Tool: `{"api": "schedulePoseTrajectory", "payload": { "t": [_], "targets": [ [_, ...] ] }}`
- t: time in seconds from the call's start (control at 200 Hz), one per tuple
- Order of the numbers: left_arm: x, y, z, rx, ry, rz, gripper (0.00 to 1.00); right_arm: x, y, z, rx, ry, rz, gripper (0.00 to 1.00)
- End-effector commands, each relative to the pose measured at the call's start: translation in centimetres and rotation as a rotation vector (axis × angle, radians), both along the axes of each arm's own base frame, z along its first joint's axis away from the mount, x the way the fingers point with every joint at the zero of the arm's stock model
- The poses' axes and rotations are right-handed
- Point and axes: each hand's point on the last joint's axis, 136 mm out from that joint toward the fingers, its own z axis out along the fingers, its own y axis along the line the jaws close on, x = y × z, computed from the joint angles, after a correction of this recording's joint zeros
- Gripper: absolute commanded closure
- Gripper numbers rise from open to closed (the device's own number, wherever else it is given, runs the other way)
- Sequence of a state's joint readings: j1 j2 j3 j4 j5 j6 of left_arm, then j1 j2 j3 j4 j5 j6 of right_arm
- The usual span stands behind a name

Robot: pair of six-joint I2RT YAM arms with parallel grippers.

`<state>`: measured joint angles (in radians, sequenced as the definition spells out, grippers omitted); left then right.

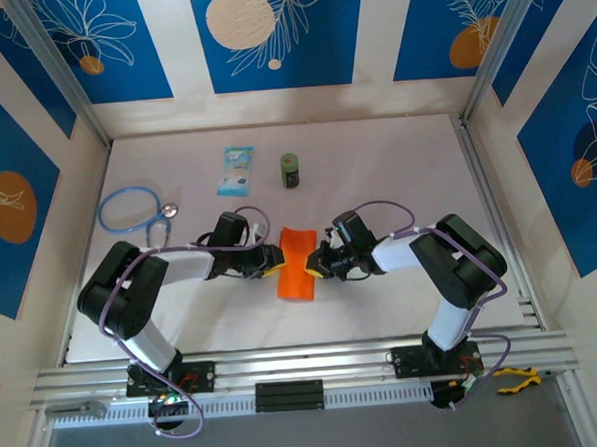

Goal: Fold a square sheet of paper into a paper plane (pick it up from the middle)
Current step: Third fold the triangle at the center of the table.

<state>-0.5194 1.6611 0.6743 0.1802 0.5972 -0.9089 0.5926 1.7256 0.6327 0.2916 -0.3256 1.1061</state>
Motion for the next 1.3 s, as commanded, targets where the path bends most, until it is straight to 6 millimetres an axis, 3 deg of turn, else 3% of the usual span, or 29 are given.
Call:
{"api": "schedulePoseTrajectory", "payload": {
  "t": [0.0, 0.875, 1.296],
  "targets": [
    [0.5, 0.1, 0.9, -0.024, -0.037, 0.016, 0.66, -2.1, -1.3, -3.6, -0.101, 0.089, 0.001, 0.91],
    [3.5, -0.9, 1.4, -0.137, -0.059, -0.007, 0.63, -2.4, -1.8, -3.4, -0.118, 0.084, 0.017, 0.91],
    [1.5, -0.9, 1.8, -0.171, -0.003, -0.057, 0.66, -2.0, -3.0, -3.3, -0.126, 0.073, 0.014, 0.92]
  ]
}}
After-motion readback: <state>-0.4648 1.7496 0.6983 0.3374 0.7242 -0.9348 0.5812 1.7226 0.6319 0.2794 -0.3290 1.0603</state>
